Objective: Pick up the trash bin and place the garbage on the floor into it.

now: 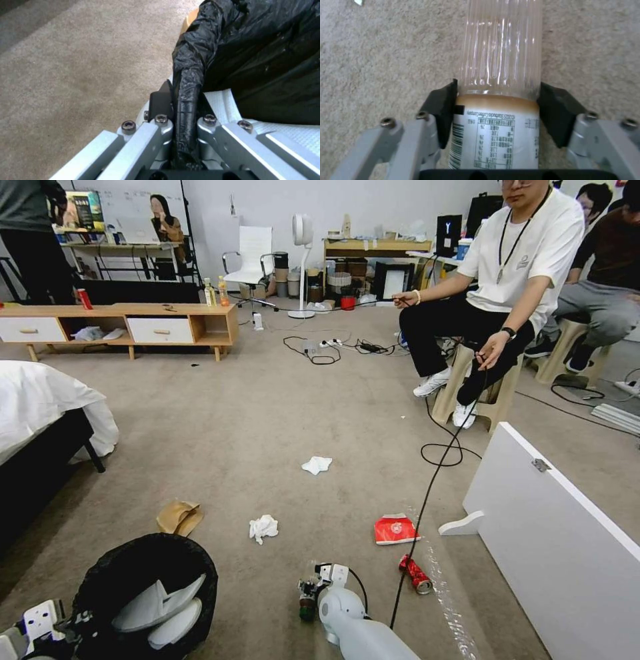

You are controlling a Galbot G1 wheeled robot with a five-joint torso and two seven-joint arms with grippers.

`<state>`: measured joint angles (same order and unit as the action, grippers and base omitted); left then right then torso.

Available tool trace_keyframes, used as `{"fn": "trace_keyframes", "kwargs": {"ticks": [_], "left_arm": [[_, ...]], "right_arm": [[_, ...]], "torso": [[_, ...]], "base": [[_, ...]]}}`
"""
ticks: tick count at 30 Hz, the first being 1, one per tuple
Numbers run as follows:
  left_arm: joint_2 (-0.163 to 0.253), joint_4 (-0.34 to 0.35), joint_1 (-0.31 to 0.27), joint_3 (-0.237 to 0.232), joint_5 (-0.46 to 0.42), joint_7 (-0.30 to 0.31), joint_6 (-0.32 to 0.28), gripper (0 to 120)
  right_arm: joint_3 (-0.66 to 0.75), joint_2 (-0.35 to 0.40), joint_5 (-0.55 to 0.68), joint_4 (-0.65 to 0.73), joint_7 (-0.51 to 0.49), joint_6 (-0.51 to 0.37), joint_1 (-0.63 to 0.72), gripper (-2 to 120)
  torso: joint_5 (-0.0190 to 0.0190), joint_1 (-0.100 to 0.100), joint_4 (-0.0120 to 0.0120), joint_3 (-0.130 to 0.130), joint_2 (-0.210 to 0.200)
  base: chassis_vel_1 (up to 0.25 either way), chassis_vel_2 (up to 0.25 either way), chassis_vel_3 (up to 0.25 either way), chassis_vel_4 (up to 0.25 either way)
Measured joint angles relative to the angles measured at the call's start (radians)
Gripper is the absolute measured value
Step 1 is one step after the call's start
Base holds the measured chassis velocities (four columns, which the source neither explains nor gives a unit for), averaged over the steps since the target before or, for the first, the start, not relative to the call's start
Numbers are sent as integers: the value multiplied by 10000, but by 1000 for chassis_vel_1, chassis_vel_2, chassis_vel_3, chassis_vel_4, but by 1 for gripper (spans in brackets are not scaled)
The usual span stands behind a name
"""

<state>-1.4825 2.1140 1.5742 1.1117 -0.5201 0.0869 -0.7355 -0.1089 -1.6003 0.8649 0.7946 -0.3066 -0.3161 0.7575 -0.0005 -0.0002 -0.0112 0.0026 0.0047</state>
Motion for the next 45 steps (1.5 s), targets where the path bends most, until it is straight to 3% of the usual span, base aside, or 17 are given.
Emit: {"fn": "trace_keyframes", "kwargs": {"ticks": [8, 14, 18, 20, 24, 28, 34, 38, 45], "left_arm": [[-43, -14, -15, -48, 32, -4, 0, 3], [-45, 0, -17, -104, 8, -3, 0, 3], [10, 46, -28, -102, -162, 68, 0, 3], [72, 139, -60, -104, -378, 184, 0, 3], [99, 190, -79, -146, -501, 234, 0, 3], [251, 297, -240, -251, -1076, 613, 0, 3], [540, 320, -469, -276, -1723, 1015, 0, 3], [746, 258, -558, -295, -2043, 1171, 0, 3], [1121, 352, -511, -309, -2488, 1352, 0, 3]], "right_arm": [[-150, 253, -14, 255, 28, 8, 275, 33], [-319, 626, 201, 958, -159, 3, 545, 31], [-449, 1401, 529, 2336, -623, -362, 986, 30], [-465, 1992, 615, 3494, -963, -488, 1202, 29], [-387, 2219, 637, 4119, -1087, -473, 1226, 29], [-158, 2950, 790, 6048, -1433, -440, 1390, 29], [5, 3776, 992, 8108, -1726, -402, 1592, 29], [81, 4479, 1207, 9662, -1722, -194, 1575, 28], [10, 5305, 1303, 11219, -1051, 585, 1217, 28]], "torso": [[9, 0, 5, 5, -7], [20, 1, 17, 10, -10], [13, 2, 18, 15, -17], [6, 4, -3, 21, -22], [4, 3, -1, 15, -20], [4, 4, 8, 9, -13], [6, 4, 4, 7, -10], [6, 4, 4, 6, -8], [6, 4, 2, 6, -6]], "base": [[0, 0, 0, 0], [0, 0, 0, 0], [0, 0, 0, 0], [0, 0, 0, 0], [0, 0, 0, 0], [0, 0, 0, 0], [0, 0, 0, 0], [0, 0, 0, 0], [0, 0, 0, 0]]}}
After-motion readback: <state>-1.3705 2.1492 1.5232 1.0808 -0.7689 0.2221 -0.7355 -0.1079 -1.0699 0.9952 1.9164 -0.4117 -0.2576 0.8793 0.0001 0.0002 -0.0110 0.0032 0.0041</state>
